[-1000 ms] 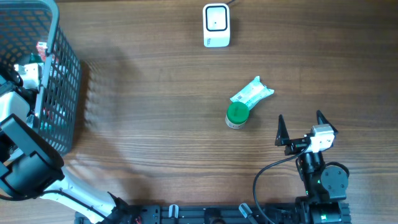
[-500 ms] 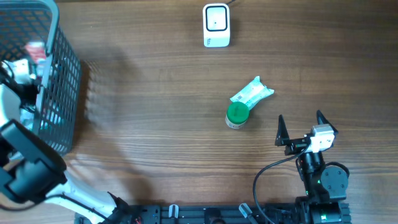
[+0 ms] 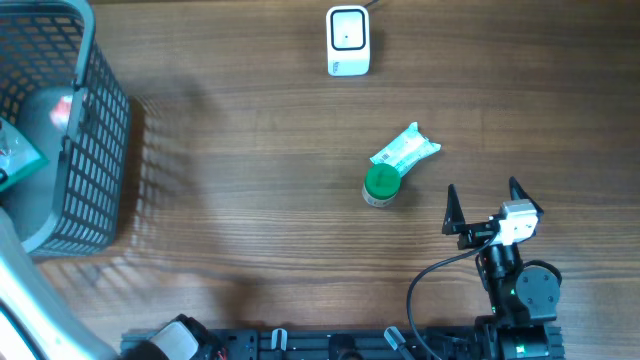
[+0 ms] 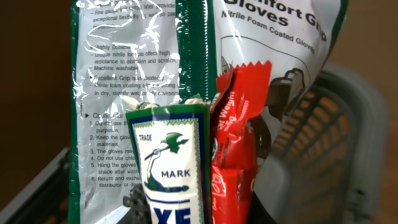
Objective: Scan the item barcode
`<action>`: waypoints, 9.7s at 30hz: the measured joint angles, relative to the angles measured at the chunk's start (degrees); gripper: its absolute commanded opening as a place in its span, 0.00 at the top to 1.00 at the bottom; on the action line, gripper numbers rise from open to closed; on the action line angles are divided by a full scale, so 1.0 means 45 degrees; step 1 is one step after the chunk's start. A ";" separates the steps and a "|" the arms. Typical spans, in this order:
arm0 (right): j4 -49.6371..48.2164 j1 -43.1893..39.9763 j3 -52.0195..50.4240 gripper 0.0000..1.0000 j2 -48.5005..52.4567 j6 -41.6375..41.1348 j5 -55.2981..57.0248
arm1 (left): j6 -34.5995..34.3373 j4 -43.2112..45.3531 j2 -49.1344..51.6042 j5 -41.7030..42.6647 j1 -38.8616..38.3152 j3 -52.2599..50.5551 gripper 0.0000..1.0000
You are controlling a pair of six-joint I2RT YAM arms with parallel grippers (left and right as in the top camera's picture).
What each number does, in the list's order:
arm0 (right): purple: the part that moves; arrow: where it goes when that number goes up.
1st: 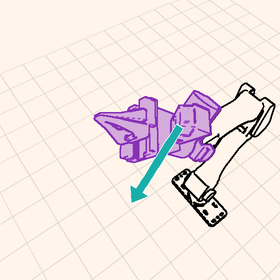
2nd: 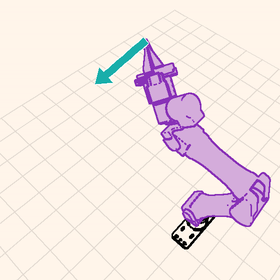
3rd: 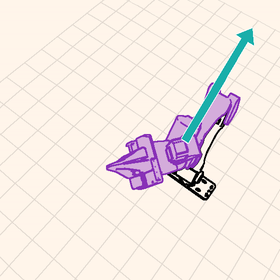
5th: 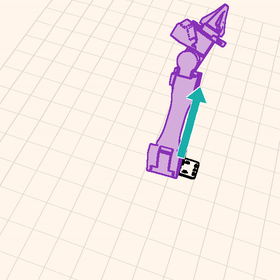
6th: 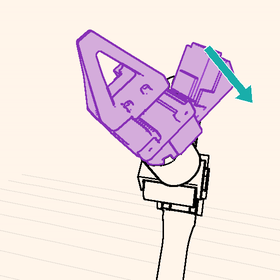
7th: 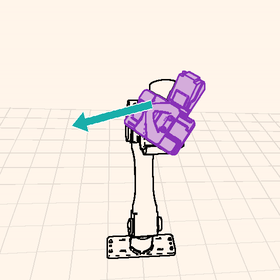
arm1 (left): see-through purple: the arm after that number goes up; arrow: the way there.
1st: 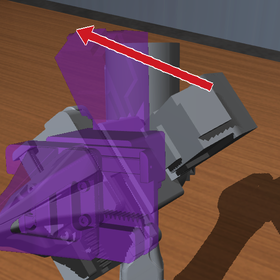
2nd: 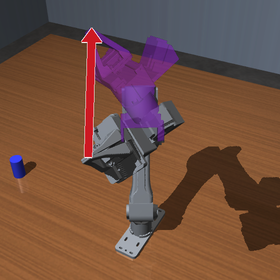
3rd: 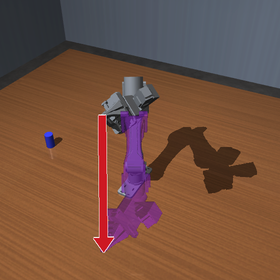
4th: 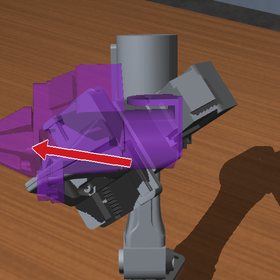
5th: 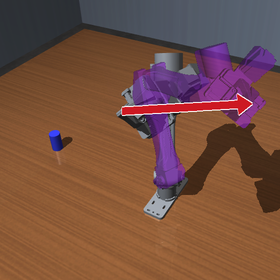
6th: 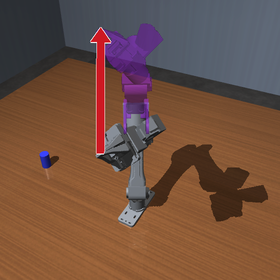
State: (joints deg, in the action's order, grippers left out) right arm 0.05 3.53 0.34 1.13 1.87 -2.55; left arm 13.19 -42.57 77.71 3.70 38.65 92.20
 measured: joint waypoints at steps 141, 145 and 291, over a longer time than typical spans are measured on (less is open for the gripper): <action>0.0000 0.0000 0.0000 0.00 0.0000 0.0000 0.0000 | -0.2312 -0.2399 0.1098 0.2526 -0.1205 0.3604 0.64; 0.0000 0.0000 0.0000 0.00 0.0000 0.0000 0.0000 | -0.3094 -0.5115 0.0291 0.2725 -0.3317 0.3619 0.64; 1.5543 0.3376 1.8292 0.09 2.0040 -0.4425 -0.1851 | -0.6261 -0.3575 0.0155 -0.3633 -0.7834 -0.3997 0.00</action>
State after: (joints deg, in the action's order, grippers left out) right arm 70.00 18.72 82.65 91.31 -18.04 -10.87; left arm -14.98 -58.65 78.41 -12.64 3.40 74.22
